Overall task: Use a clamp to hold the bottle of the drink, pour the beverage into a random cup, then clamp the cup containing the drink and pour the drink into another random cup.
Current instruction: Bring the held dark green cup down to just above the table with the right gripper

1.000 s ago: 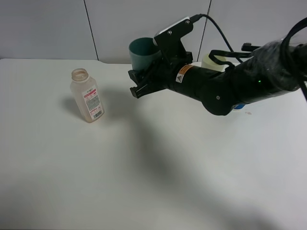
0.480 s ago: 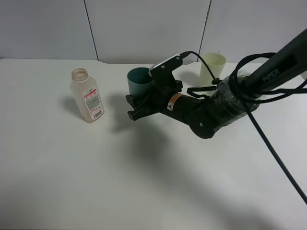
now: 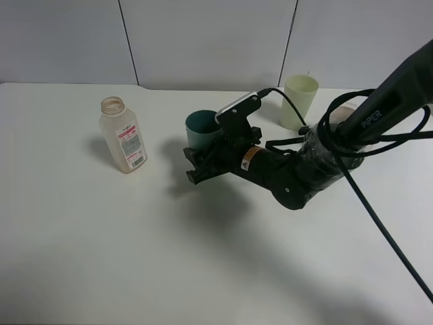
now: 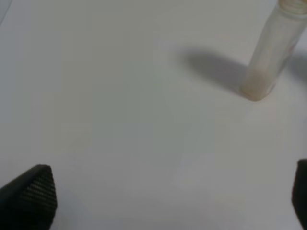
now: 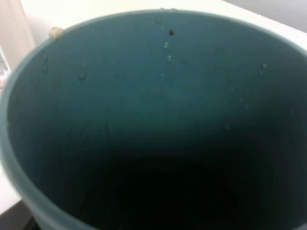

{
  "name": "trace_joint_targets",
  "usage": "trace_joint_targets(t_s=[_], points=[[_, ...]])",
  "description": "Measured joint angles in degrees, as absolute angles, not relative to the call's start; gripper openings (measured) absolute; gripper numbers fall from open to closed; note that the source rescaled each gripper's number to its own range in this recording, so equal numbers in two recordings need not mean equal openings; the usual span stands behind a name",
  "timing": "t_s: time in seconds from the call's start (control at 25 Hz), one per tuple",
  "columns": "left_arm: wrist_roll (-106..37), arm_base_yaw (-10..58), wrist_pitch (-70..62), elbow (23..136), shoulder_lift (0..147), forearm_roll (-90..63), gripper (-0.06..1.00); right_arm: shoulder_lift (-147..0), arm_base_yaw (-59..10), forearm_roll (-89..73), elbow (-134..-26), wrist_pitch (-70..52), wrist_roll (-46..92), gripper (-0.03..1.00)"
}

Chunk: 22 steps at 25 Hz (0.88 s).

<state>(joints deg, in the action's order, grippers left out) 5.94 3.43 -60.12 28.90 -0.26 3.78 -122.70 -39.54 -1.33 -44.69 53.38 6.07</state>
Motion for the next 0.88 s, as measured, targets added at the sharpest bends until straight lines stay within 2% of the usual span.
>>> trace_joint_targets(t_s=[0.36,0.88], points=[[5.9,3.4,-60.1,28.9,-0.3,3.8,1.0,-122.7,-37.9,-1.5,-39.5,57.0,6.0,0.0],[5.9,3.4,-60.1,28.9,-0.3,3.8,1.0,-122.7,-37.9,-1.5,-39.1,56.0,6.0,0.0]])
